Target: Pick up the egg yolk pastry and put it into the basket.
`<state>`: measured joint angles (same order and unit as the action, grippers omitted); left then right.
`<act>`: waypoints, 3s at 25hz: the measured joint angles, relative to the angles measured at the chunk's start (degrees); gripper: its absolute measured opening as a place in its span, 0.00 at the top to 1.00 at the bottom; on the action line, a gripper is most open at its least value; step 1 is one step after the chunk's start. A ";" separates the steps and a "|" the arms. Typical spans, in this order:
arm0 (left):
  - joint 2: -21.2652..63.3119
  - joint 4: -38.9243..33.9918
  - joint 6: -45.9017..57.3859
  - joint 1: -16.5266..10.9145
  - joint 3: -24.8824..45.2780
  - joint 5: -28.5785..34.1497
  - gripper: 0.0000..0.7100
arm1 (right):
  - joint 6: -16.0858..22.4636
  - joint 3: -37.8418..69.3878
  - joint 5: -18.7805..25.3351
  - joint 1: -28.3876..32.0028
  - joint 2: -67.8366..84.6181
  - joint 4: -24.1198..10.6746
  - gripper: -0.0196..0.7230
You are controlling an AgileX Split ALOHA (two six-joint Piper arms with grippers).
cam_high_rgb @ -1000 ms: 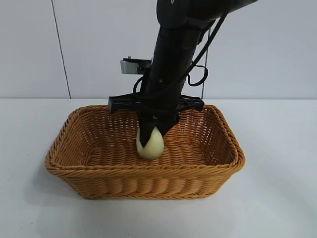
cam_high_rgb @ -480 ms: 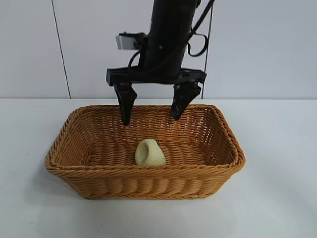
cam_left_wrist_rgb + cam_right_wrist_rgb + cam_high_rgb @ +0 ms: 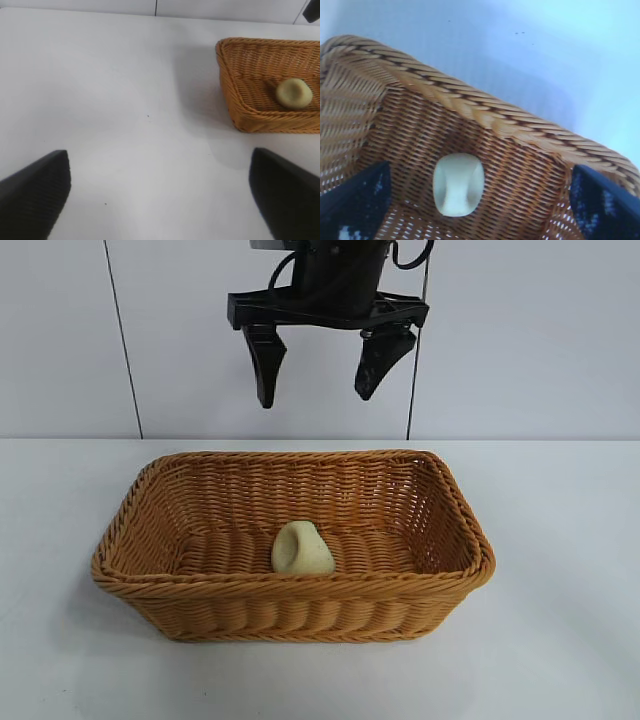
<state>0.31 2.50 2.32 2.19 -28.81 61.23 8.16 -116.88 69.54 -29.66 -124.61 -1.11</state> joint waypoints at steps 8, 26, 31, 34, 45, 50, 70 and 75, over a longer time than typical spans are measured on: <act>0.00 0.00 0.00 0.00 0.00 0.00 0.02 | 0.00 0.00 0.00 13.67 0.00 -2.54 0.04; 0.00 0.00 0.00 0.00 0.00 0.00 0.02 | -0.39 1.53 -0.12 26.93 1.00 -3.17 0.04; 0.00 0.00 0.00 0.00 0.00 0.00 0.02 | -1.44 13.02 -0.19 26.93 8.39 -3.13 0.04; 0.00 0.00 0.00 0.00 0.00 0.00 0.02 | -1.82 23.50 -0.19 26.93 16.67 -2.32 0.04; 0.00 0.00 0.00 0.00 0.00 -0.05 0.02 | -3.00 60.66 0.11 26.93 47.95 1.11 0.04; 0.00 0.00 0.00 0.00 0.00 -0.05 0.02 | -3.00 71.51 -1.18 26.93 60.95 1.11 0.04; 0.00 0.00 0.00 0.00 0.00 -0.05 0.02 | -4.52 88.41 -10.57 26.93 104.10 1.83 0.04; 0.00 0.00 0.00 0.00 0.00 -0.05 0.02 | -4.52 88.53 -10.57 26.93 113.48 1.95 0.04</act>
<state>0.31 2.50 2.32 2.19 -28.81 61.18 3.64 -28.36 58.96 -2.72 -11.13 0.84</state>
